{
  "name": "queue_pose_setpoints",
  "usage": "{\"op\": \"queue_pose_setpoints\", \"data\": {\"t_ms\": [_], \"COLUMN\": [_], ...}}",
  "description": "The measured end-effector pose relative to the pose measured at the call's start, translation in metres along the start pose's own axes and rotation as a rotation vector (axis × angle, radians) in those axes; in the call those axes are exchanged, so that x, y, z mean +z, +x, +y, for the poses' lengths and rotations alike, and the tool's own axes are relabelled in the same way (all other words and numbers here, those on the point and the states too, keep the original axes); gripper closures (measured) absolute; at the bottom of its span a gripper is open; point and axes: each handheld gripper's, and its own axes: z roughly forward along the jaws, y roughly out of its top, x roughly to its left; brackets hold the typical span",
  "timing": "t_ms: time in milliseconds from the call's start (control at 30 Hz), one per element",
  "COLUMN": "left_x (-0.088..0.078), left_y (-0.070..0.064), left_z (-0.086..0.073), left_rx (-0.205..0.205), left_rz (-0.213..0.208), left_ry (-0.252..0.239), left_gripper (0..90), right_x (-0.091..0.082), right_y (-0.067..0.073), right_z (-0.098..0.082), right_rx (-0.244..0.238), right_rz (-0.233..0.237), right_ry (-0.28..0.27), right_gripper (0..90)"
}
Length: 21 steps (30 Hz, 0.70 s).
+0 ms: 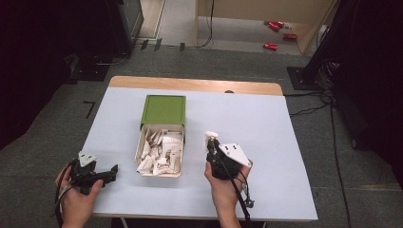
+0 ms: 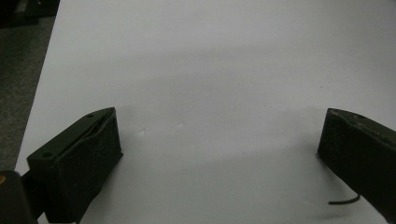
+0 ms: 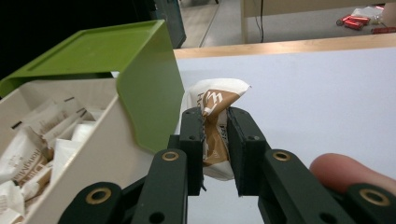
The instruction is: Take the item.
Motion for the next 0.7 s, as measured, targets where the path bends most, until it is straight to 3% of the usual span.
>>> {"op": "queue_pose_setpoints", "data": {"t_ms": [700], "left_x": [0.0], "left_y": [0.0], "left_z": [0.0], "left_rx": [0.0], "left_rz": [0.0], "left_ry": [0.0], "left_gripper": [0.0], "right_x": [0.025], "right_y": [-0.025], "right_z": [-0.03], "right_rx": [0.033], "right_rz": [-0.065], "right_ry": [0.082], "right_gripper": [77.6]}}
